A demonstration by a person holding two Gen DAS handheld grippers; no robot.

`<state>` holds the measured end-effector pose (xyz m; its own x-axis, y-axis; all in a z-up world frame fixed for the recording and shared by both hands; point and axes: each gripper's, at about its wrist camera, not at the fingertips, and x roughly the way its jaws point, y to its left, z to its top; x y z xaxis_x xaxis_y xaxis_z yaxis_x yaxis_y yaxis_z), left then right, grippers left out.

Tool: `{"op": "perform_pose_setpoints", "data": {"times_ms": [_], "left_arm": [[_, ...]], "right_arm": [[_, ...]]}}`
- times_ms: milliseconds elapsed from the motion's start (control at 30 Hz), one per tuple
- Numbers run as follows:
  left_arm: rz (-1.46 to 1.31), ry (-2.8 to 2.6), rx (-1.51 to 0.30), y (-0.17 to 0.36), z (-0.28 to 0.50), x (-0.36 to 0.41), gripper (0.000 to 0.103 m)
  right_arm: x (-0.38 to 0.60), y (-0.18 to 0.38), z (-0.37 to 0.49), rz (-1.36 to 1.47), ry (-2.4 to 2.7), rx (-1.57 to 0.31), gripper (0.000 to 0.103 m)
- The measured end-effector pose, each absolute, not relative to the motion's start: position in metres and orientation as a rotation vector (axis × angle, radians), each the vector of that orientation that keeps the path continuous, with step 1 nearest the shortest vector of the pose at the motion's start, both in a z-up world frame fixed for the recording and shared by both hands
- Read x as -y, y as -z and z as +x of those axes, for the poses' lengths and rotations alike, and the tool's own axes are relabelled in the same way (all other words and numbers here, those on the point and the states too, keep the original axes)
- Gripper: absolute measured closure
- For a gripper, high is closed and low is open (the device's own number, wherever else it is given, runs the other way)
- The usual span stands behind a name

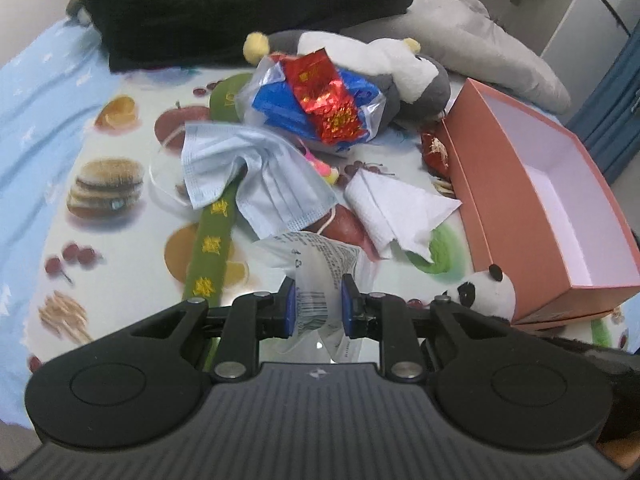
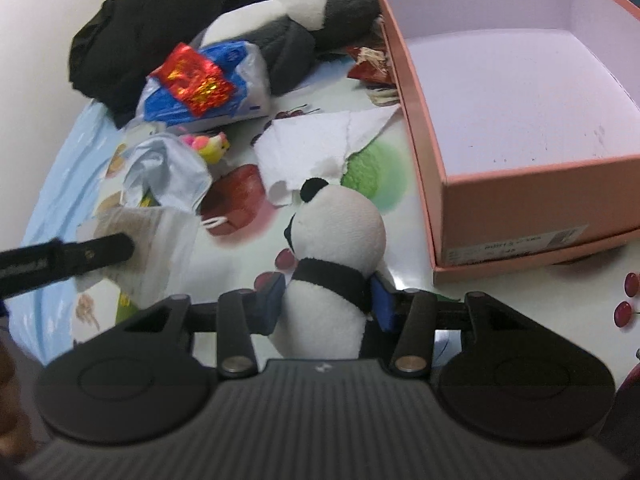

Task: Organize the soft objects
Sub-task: 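Carry the panda plush with the right gripper into the pink box and release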

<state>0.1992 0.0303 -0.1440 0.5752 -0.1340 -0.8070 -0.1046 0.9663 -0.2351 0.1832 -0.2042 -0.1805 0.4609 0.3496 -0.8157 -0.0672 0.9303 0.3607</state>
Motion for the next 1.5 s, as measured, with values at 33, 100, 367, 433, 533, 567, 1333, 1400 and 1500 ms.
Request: {"op": "perform_pose_setpoints", "data": {"times_ms": [33,100,367,433,533,567,1333,1400,1500], "left_arm": [[-0.309,0.022,-0.959,0.146,0.196,-0.033,0.078],[-0.332,0.021,-0.939,0.147,0.19,-0.036,0.078],[-0.288,0.06,-0.855,0.116,0.169,-0.034,0.078],[-0.326,0.075,-0.847,0.106,0.168,-0.035,0.078],[-0.346,0.102,-0.839,0.09,0.17,-0.033,0.078],[-0.348,0.111,-0.836,0.085,0.172,-0.031,0.078],[-0.29,0.384,-0.779,-0.004,0.273,0.114,0.078],[-0.272,0.4,-0.802,-0.001,0.286,0.133,0.078],[-0.248,0.427,-0.849,0.011,0.304,0.157,0.078]], "right_arm": [[0.205,0.18,0.181,0.299,-0.273,-1.06,0.054],[0.203,0.178,0.175,0.28,-0.292,-1.023,0.054],[0.205,0.146,0.15,0.23,-0.317,-0.904,0.054],[0.209,0.133,0.147,0.232,-0.312,-0.88,0.054],[0.22,0.11,0.144,0.233,-0.305,-0.827,0.054],[0.224,0.102,0.144,0.234,-0.301,-0.809,0.054],[0.353,0.014,0.197,0.184,-0.084,-0.619,0.054],[0.368,0.02,0.204,0.186,-0.06,-0.648,0.054],[0.386,0.034,0.212,0.191,-0.027,-0.697,0.054]]}}
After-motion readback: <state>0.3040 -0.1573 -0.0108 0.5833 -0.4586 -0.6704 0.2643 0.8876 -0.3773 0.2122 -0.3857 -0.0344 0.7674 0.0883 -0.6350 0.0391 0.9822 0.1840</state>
